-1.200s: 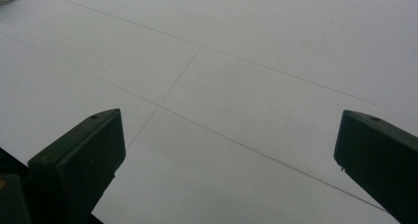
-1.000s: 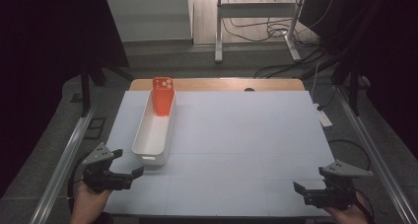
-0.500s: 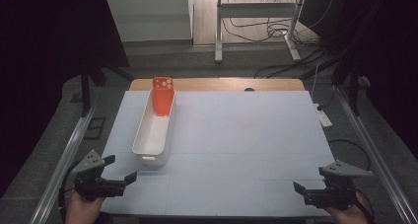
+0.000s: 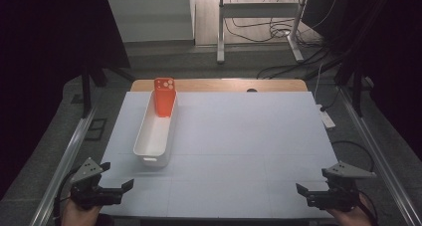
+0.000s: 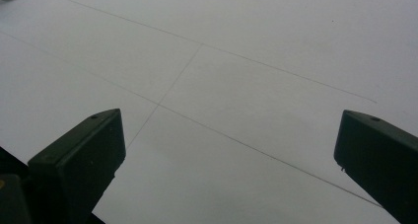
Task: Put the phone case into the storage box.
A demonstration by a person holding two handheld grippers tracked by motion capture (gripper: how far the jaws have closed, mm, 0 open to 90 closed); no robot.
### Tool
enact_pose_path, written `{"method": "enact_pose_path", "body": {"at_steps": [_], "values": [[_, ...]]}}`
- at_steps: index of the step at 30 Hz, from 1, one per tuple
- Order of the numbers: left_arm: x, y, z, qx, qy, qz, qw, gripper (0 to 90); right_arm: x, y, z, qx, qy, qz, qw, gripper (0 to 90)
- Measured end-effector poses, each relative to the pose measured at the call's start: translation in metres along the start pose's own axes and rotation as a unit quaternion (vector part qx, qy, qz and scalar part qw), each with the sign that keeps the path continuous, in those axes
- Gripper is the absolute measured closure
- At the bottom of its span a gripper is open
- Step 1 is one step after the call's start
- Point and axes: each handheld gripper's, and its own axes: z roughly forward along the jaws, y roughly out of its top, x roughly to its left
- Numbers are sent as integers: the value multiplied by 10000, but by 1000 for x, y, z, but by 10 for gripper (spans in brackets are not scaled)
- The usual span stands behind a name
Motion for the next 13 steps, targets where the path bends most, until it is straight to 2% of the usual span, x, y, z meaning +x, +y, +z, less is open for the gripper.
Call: {"method": "enact_pose_path", "body": {"at_steps": [4, 9, 13], "values": [[-1, 0, -1, -30, 11, 61, 10000, 0, 0, 0, 0, 12, -1, 5, 10000, 0], [-3, 0, 1, 57, 78, 146, 9998, 0, 0, 0, 0, 17, 7, -3, 10000, 0], [-3, 1, 3, 96, 68, 134, 9998, 0, 0, 0, 1, 26, 9, -16, 10000, 0]]}}
